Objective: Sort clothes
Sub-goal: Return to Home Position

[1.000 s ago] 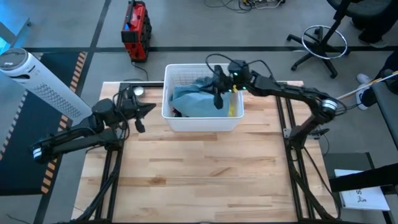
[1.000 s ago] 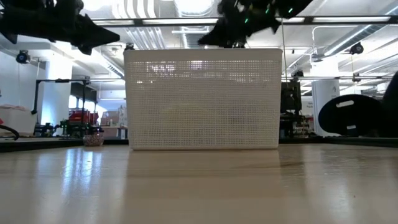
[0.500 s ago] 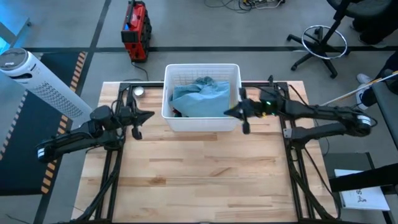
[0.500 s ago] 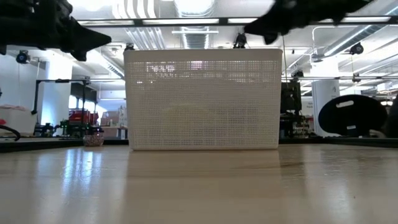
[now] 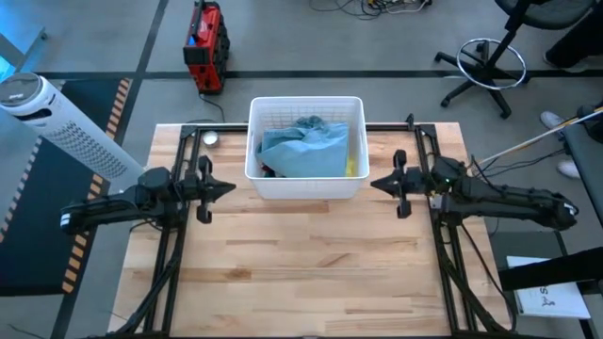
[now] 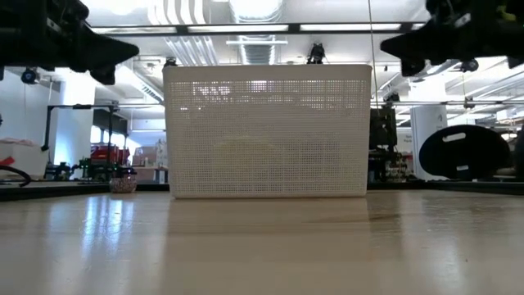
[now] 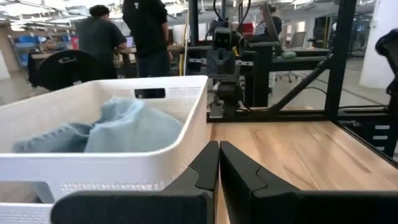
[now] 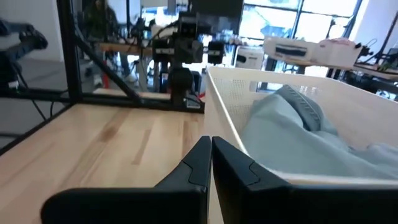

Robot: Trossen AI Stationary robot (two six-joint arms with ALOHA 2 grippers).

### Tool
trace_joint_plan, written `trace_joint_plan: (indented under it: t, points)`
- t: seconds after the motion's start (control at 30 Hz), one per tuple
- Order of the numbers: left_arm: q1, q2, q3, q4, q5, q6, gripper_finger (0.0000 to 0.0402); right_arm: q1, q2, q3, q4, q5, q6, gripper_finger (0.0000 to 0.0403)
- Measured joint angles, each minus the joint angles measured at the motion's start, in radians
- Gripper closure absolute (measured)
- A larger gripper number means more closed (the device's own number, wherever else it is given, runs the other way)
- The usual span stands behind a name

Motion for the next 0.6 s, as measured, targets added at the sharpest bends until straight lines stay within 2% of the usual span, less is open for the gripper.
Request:
trace_joint_plan:
  t: [0.2, 0.4, 0.53, 0.6]
  points:
    - [-0.027, -0.033, -0.067, 0.013, -0.004, -0.029, 0.0401, 0.0, -0.218, -0.128, -0.018, 0.004, 0.046, 0.0403]
    - [-0.051, -0.139, -0.099, -0.024, -0.076, -0.034, 0.0401, 0.0, -0.466, -0.18, -0.198, 0.023, 0.076, 0.0403]
    - [-0.073, -0.137, -0.1, -0.043, -0.083, -0.034, 0.0402, 0.0, -0.482, -0.171, -0.269, 0.022, 0.073, 0.0403]
    - [-0.089, -0.131, -0.105, -0.038, -0.101, -0.034, 0.0402, 0.0, -0.468, -0.179, -0.242, 0.033, 0.07, 0.0403]
